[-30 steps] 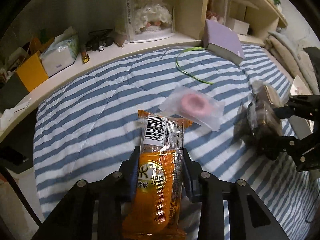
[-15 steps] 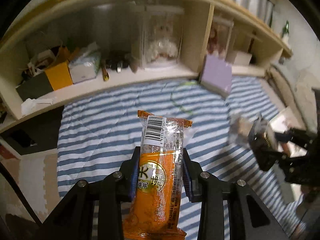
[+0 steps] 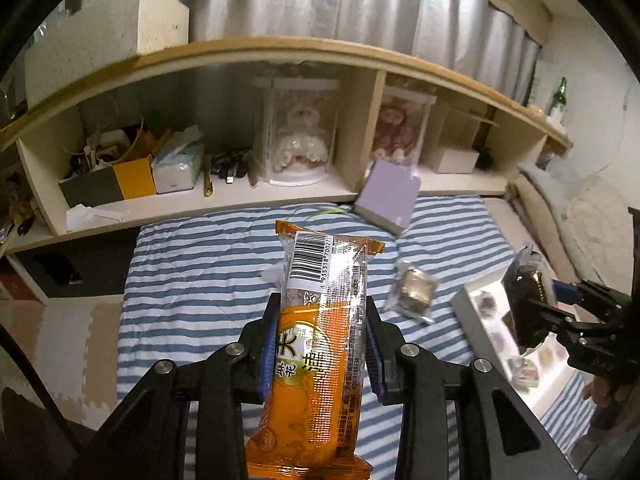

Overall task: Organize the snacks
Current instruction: 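Carry both held packets over the white tray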

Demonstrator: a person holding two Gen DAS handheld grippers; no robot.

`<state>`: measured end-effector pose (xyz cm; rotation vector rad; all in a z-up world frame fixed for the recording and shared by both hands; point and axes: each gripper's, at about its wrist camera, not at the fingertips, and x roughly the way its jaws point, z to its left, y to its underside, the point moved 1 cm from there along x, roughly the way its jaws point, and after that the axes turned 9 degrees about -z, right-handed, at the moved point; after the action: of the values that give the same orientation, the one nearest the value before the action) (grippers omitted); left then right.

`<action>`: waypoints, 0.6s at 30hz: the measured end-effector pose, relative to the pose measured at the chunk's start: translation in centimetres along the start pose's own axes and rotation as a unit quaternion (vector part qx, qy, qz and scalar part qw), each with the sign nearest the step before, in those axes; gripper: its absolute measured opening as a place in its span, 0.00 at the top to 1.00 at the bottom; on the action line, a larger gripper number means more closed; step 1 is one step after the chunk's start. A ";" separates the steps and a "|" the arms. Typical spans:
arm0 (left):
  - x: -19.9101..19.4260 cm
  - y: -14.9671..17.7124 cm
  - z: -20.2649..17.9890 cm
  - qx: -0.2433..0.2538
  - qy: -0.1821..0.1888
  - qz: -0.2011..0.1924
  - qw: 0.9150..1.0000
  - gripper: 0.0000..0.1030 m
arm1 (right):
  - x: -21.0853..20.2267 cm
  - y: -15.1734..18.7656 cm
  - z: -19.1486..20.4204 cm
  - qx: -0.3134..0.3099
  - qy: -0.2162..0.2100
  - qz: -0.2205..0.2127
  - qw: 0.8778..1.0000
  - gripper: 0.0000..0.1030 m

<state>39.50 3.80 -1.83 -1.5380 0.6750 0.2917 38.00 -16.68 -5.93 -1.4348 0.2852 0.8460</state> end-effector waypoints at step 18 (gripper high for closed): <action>-8.9 0.9 -10.9 -0.032 0.030 -0.055 0.998 0.65 | -11.9 1.7 -7.6 0.035 0.054 -0.029 0.997 0.47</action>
<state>29.63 -4.62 3.59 -1.6440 0.6307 0.1864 31.00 -27.92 -0.81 -1.4196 0.3508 0.7060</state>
